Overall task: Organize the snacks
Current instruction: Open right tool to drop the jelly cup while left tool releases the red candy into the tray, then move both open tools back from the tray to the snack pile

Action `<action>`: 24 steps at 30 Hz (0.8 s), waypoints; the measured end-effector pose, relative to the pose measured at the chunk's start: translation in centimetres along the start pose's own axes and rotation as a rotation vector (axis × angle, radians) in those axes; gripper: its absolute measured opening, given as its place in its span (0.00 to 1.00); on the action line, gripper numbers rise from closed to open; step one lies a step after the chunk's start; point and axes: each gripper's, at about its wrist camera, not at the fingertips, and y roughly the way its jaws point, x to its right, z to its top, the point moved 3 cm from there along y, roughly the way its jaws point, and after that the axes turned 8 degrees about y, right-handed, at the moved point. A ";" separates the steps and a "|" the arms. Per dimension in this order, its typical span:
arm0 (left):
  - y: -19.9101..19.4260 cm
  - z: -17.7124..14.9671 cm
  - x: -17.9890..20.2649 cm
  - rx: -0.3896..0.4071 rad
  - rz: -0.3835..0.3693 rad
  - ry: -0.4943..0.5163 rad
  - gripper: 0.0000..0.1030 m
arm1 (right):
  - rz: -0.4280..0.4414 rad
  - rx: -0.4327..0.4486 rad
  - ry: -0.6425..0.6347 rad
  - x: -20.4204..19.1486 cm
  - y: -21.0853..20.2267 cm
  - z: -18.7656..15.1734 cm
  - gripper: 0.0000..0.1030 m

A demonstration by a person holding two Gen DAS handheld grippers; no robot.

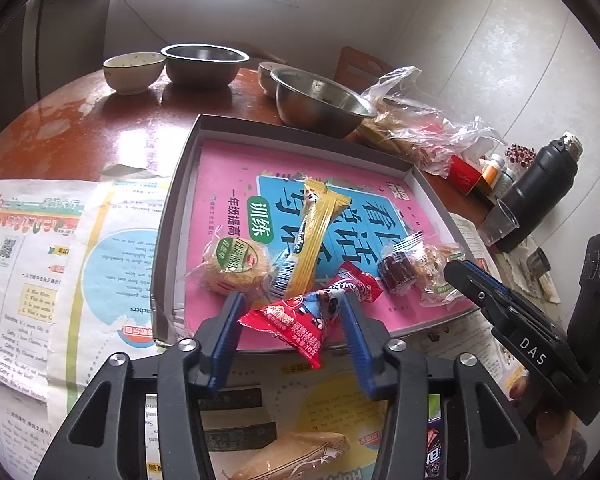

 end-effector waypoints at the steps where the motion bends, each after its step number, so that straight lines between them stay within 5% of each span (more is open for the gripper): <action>1: -0.1 0.0 0.0 0.002 0.000 0.001 0.51 | -0.001 0.000 0.002 0.0 0.0 0.0 0.28; 11: -1.8 0.3 0.2 0.040 0.026 0.023 0.63 | 0.005 0.018 0.022 0.4 -1.2 0.2 0.28; 24: -3.8 0.4 1.3 0.065 0.034 0.054 0.69 | 0.011 0.046 0.026 0.6 -3.2 0.5 0.41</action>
